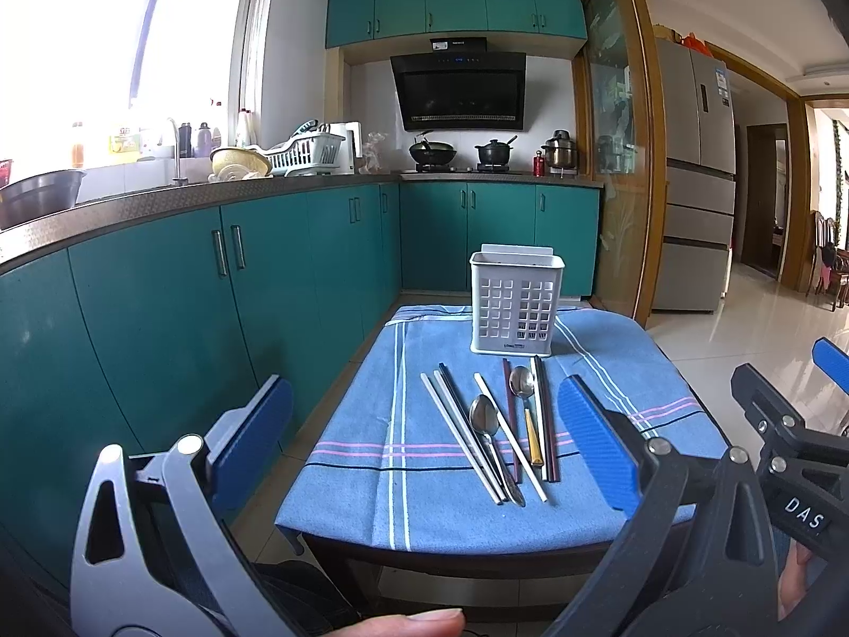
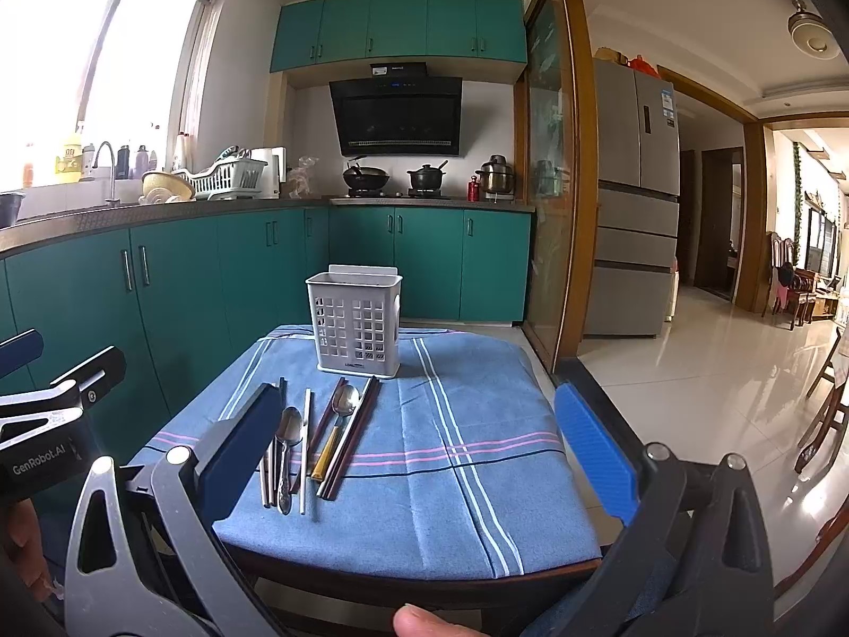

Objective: Organize utensils

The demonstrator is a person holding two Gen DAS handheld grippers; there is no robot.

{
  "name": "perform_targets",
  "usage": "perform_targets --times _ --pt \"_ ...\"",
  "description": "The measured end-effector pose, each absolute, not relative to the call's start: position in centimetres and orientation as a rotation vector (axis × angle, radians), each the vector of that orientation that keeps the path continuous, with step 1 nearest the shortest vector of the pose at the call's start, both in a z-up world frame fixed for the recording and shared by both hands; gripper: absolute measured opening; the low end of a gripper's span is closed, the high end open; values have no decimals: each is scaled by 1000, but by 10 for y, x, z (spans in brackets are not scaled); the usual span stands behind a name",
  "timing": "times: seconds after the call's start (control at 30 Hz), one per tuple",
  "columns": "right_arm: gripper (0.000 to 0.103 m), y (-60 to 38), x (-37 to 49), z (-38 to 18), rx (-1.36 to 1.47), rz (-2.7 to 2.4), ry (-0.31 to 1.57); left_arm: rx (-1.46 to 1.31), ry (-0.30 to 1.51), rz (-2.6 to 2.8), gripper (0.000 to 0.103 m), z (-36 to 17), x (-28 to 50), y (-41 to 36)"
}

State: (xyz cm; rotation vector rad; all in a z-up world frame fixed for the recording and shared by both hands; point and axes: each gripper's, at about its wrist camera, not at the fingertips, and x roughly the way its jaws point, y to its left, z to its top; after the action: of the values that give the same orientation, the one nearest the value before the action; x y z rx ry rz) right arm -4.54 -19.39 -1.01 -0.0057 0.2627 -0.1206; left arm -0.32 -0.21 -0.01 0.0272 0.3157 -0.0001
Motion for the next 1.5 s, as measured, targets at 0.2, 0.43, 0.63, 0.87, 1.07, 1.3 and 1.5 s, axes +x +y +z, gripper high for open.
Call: perform_targets --times 0.2,0.43,0.63,0.87,1.07,1.3,1.5 --pt "100 -193 -45 -11 -6 -121 263 28 316 0 99 -1 -3 -3" --pt "100 -194 -45 -10 -6 -121 263 28 317 0 99 0 -4 -3" --pt "100 -194 -45 -10 -6 -120 264 28 318 0 99 -1 -3 -3" --pt "100 -194 -45 -10 -6 -120 266 28 318 -1 99 -1 -3 -3" --pt "100 -195 -46 -10 -6 -121 265 29 318 0 99 -1 -4 -3" --pt "100 -195 -46 -10 -7 -121 264 29 318 -1 99 -1 -4 -3" --pt "100 -195 -46 -10 -7 -121 265 28 318 -1 99 -1 -3 -3"
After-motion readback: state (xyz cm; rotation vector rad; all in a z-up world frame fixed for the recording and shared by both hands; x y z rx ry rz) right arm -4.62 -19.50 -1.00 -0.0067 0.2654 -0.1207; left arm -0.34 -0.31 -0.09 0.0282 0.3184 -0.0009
